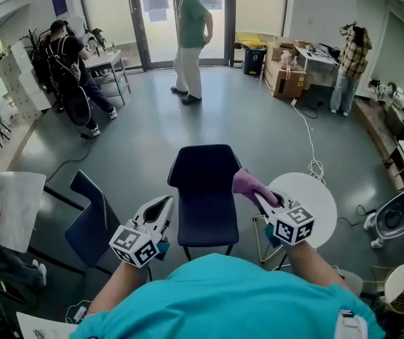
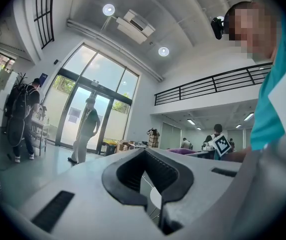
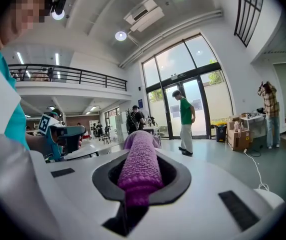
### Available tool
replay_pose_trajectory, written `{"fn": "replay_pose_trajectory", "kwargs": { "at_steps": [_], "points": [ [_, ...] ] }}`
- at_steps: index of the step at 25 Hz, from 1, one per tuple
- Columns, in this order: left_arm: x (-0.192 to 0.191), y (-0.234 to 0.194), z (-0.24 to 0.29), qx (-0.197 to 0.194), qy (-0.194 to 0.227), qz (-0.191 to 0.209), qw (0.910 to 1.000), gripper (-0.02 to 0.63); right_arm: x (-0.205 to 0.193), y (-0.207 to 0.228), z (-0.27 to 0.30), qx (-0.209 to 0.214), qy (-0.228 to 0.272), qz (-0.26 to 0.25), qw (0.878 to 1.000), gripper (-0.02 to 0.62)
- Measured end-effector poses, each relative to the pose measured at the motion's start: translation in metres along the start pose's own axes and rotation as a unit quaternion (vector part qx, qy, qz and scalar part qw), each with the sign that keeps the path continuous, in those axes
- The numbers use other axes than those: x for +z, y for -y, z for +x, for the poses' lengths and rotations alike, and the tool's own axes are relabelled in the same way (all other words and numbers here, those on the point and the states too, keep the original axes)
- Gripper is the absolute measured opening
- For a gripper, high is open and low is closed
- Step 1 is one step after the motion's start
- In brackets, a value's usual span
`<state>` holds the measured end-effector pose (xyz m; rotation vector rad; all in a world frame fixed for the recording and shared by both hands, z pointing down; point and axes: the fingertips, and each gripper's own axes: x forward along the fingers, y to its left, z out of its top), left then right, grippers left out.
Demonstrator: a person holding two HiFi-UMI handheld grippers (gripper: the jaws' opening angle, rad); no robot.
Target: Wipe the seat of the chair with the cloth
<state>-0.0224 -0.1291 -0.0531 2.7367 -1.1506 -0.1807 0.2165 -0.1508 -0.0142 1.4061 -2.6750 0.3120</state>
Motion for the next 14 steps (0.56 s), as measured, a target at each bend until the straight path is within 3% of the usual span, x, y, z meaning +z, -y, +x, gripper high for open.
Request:
{"fn": "replay_pose_trajectory", "kwargs": {
  "at_steps": [14],
  "points": [
    [-0.001, -0.015, -0.020, 0.020, 0.006, -0.018, 0.9996, -0.006, -0.004, -0.020, 0.014, 0.024, -0.010, -0.011, 1.000, 0.046]
  ]
}}
